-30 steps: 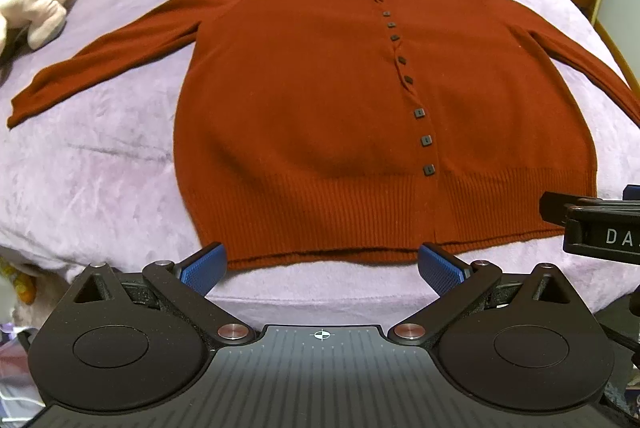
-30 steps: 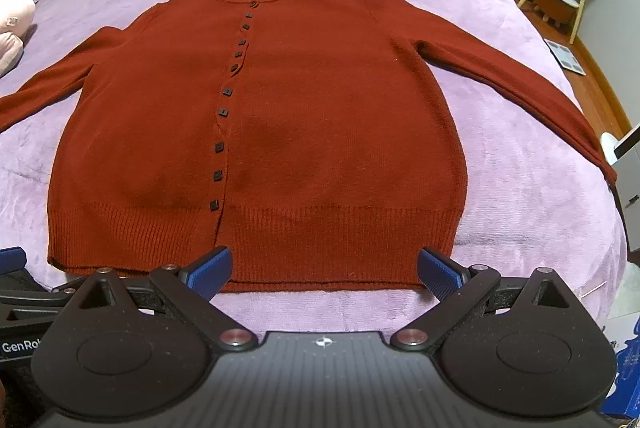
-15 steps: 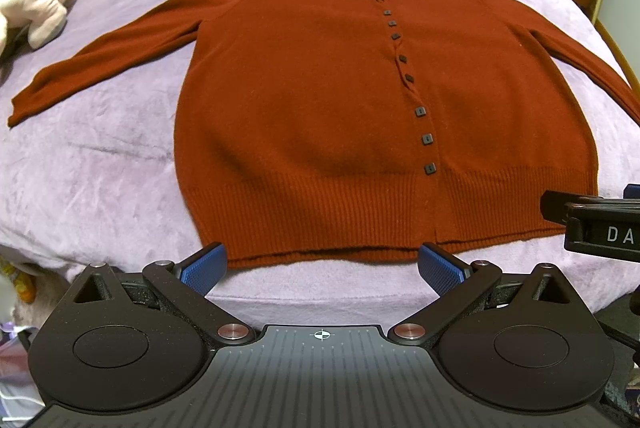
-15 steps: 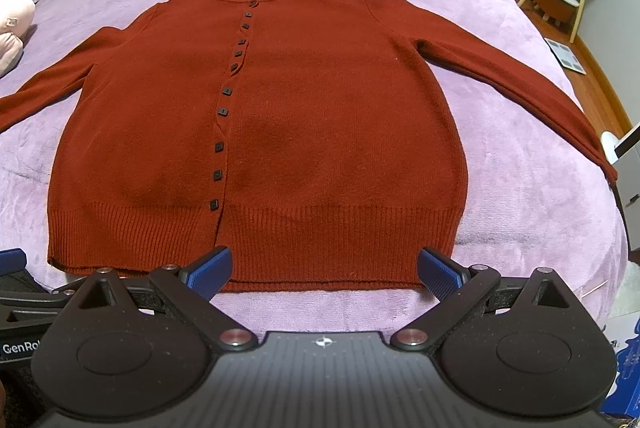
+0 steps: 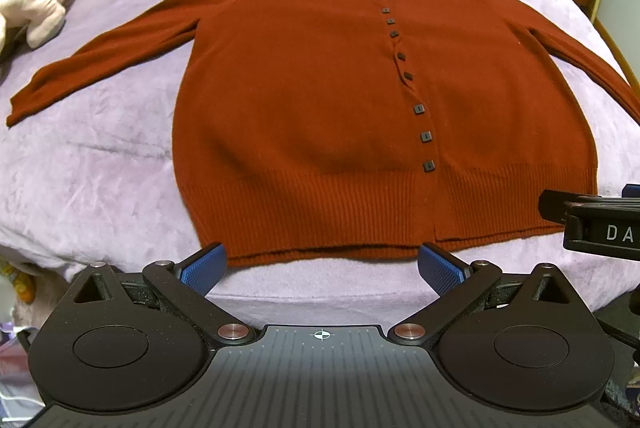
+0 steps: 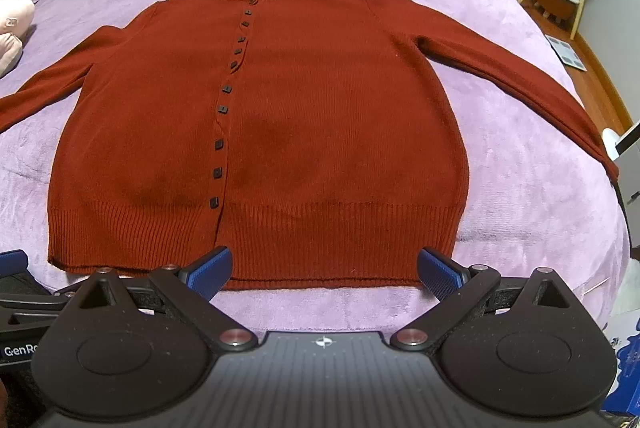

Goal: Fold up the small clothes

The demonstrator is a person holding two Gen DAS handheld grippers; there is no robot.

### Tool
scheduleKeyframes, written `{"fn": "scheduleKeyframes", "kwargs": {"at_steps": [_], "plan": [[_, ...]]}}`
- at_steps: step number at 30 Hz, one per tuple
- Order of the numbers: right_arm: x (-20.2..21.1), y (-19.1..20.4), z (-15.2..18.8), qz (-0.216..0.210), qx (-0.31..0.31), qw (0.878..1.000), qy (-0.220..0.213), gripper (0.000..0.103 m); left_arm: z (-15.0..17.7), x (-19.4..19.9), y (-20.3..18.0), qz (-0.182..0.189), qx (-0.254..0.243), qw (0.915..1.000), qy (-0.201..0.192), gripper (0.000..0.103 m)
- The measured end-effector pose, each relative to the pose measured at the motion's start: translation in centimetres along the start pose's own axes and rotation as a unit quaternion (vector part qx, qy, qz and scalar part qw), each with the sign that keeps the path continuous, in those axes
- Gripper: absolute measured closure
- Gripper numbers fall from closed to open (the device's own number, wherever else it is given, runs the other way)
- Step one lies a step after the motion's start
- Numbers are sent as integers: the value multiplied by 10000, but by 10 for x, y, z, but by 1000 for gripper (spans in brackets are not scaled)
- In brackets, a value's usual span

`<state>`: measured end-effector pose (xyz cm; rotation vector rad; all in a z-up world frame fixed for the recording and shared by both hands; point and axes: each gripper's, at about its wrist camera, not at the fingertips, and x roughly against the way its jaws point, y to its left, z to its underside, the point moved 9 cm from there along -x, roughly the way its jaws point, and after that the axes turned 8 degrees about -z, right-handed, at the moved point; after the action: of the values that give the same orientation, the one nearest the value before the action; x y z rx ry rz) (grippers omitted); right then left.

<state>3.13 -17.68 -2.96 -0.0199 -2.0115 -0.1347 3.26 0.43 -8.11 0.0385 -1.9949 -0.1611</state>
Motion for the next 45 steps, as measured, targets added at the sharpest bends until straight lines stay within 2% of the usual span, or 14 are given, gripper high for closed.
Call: {"fn": "scheduleKeyframes", "kwargs": {"at_steps": [36, 45], "plan": [[-7, -4, 2, -34, -73, 10000, 49, 4, -1, -2, -1, 51, -9, 10000, 25, 0], [-13, -6, 2, -91, -104, 9998, 132, 4, -4, -2, -6, 144, -80, 9998, -129, 0]]}}
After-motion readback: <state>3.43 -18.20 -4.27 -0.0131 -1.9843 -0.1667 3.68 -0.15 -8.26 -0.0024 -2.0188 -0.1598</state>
